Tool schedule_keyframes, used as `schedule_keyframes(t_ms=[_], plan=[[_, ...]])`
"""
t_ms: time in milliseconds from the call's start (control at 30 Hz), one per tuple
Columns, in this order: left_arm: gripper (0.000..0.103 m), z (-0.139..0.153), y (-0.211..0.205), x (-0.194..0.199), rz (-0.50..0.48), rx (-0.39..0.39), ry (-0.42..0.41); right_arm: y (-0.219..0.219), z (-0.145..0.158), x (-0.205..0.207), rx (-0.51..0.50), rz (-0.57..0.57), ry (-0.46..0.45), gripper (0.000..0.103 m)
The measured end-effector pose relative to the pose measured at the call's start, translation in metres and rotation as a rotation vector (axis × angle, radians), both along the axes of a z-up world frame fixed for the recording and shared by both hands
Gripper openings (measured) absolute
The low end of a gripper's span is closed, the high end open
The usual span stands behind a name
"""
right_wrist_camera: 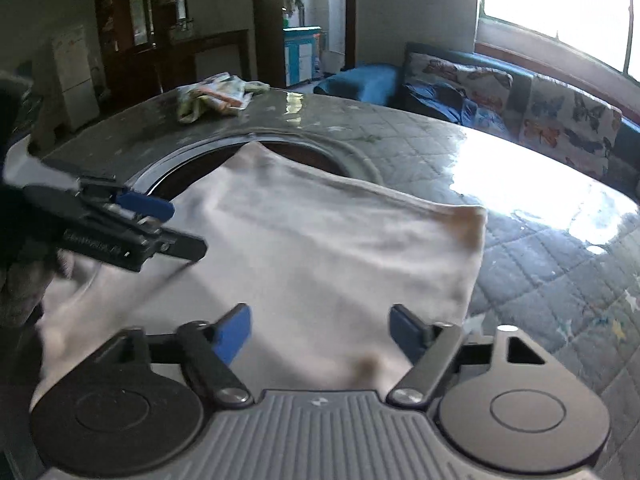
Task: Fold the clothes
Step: 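Open both grippers and release the sweatshirt onto the table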
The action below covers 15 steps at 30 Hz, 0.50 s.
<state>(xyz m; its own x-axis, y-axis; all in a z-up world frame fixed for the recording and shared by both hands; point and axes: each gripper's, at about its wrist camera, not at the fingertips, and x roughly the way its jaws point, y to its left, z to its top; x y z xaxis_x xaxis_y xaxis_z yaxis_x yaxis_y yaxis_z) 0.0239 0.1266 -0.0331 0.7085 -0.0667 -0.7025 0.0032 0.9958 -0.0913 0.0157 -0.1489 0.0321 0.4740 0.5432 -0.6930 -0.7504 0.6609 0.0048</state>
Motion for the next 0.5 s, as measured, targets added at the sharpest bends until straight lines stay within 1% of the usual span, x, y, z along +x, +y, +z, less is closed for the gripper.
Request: schedule_keyframes(t_ms=[67, 133, 200, 233, 267, 500], plan=[[0.089, 0.0, -0.001, -0.007, 0.014, 0.002, 0.001, -0.001, -0.002, -0.016, -0.013, 0.017, -0.025, 0.086], [0.097, 0.0, -0.003, -0.013, 0.025, -0.001, 0.001, -0.002, -0.006, -0.027, -0.017, 0.03, -0.026, 0.092], [0.102, 0.001, -0.005, -0.02, 0.035, -0.006, 0.003, -0.003, -0.01, -0.038, -0.018, 0.028, -0.033, 0.096], [0.103, 0.001, -0.005, -0.022, 0.039, -0.009, 0.004, -0.004, -0.012, -0.044, -0.019, 0.028, -0.036, 0.098], [0.103, 0.001, -0.006, -0.025, 0.044, -0.013, 0.005, -0.006, -0.014, -0.047, -0.012, 0.023, -0.036, 0.103], [0.103, -0.002, -0.008, -0.04, 0.079, -0.009, 0.014, -0.014, -0.021, -0.054, 0.039, -0.005, -0.031, 0.103]])
